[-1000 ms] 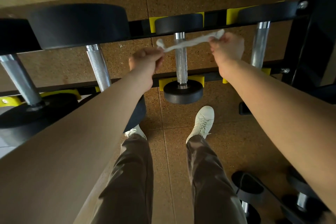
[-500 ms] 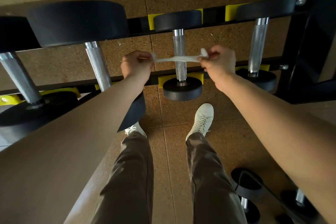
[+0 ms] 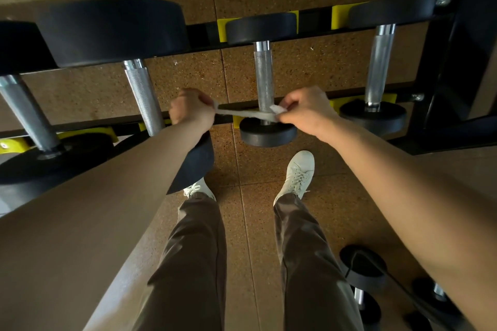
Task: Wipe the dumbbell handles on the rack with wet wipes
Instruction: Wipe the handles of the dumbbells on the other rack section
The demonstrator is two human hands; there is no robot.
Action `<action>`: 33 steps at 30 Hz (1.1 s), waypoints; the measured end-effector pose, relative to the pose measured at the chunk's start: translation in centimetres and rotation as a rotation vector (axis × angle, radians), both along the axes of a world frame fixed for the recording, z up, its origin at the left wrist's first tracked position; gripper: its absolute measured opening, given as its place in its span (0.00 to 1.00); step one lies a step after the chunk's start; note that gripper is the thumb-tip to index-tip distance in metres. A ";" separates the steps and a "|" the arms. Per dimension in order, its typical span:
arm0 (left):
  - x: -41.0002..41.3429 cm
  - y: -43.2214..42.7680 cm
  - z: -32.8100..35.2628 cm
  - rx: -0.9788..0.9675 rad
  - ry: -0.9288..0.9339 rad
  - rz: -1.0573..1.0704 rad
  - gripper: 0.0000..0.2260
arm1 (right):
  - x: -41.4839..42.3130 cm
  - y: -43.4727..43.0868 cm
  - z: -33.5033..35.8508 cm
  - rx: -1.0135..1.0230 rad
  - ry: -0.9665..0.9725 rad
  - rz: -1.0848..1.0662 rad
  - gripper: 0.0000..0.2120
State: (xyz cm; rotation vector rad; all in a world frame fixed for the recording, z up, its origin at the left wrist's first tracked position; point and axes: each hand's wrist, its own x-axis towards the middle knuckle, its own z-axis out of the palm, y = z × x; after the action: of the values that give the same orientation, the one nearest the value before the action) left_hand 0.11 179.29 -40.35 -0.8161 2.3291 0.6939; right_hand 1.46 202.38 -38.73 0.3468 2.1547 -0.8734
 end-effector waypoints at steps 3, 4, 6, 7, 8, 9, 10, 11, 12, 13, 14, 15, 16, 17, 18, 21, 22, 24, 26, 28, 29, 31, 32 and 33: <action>0.3 -0.4 -0.1 0.006 -0.043 -0.065 0.03 | 0.5 0.5 0.0 0.095 0.047 -0.003 0.12; 0.4 0.0 0.2 0.087 -0.049 -0.107 0.03 | 0.5 0.9 -0.1 0.156 0.055 -0.023 0.12; 0.9 1.1 1.1 0.287 -0.082 -0.229 0.04 | 0.6 1.6 -0.3 0.269 0.064 -0.062 0.13; 1.2 1.4 1.2 0.325 -0.089 -0.292 0.04 | 0.6 1.8 -0.4 0.297 0.070 -0.070 0.13; 1.3 1.4 1.2 0.300 -0.088 -0.332 0.05 | 0.6 1.7 -0.3 0.299 0.076 -0.067 0.13; 1.2 1.1 0.8 0.222 -0.084 -0.333 0.04 | 0.7 1.5 -0.2 0.275 0.077 -0.052 0.13; 1.1 0.6 0.5 0.117 -0.082 -0.306 0.03 | 0.8 1.1 -0.1 0.230 0.072 -0.029 0.12; 1.0 0.0 0.3 0.017 -0.080 -0.271 0.04 | 0.9 0.7 0.2 0.166 0.065 -0.012 0.11; 0.9 -0.5 0.3 -0.048 -0.067 -0.238 0.05 | 1.0 0.2 0.5 0.090 0.068 -0.020 0.10; 0.9 -0.7 0.5 -0.062 -0.029 -0.217 0.07 | 1.1 -0.2 1.0 0.004 0.076 -0.073 0.08; 1.0 -0.8 0.8 -0.045 0.025 -0.216 0.07 | 1.1 -0.4 1.6 -0.095 0.080 -0.180 0.07; 1.0 -0.7 1.3 -0.019 0.089 -0.231 0.09 | 1.1 -0.5 2.2 -0.210 0.073 -0.327 0.06; 1.1 -0.4 1.8 0.022 0.147 -0.254 0.12 | 0.9 -0.4 2.7 -0.332 0.053 -0.482 0.07; 1.1 -0.1 2.4 0.096 0.190 -0.279 0.15 | 0.8 -0.2 3.2 -0.449 0.017 -0.612 0.09; 1.1 0.3 3.0 0.208 0.210 -0.302 0.17 | 0.6 0.0 3.6 -0.535 -0.022 -0.695 0.09; 0.9 2.0 4.6 0.529 0.174 -0.356 0.20 | 0.2 0.2 4.3 -0.626 -0.083 -0.754 0.08; 0.8 2.5 5.1 0.585 0.177 -0.382 0.20 | 0.0 0.3 4.5 -0.642 -0.089 -0.762 0.07; 0.5 3.1 5.5 0.639 0.186 -0.431 0.18 | -0.4 0.3 4.9 -0.685 -0.101 -0.803 0.07; 0.3 3.3 5.6 0.655 0.168 -0.485 0.13 | -0.8 0.2 5.4 -0.745 -0.124 -0.866 0.07; 0.2 3.4 5.7 0.680 0.172 -0.506 0.10 | -1.2 0.1 5.8 -0.817 -0.149 -0.924 0.07; 0.2 3.5 5.8 0.697 0.185 -0.501 0.09 | -1.4 0.0 6.1 -0.857 -0.162 -0.955 0.08; 0.3 3.5 6.1 0.710 0.210 -0.482 0.09 | -1.6 -0.3 6.5 -0.934 -0.191 -1.010 0.08; 0.4 3.5 6.2 0.710 0.223 -0.464 0.08 | -1.7 -0.3 6.6 -0.965 -0.201 -1.024 0.06; 0.5 3.5 6.4 0.708 0.234 -0.436 0.07 | -1.7 -0.4 6.8 -0.986 -0.205 -1.029 0.05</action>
State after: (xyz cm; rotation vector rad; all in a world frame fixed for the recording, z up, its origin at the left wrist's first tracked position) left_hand 0.62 182.83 -33.97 0.0899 2.1000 1.3371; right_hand -0.20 201.95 -31.96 0.9687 1.0276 -2.1796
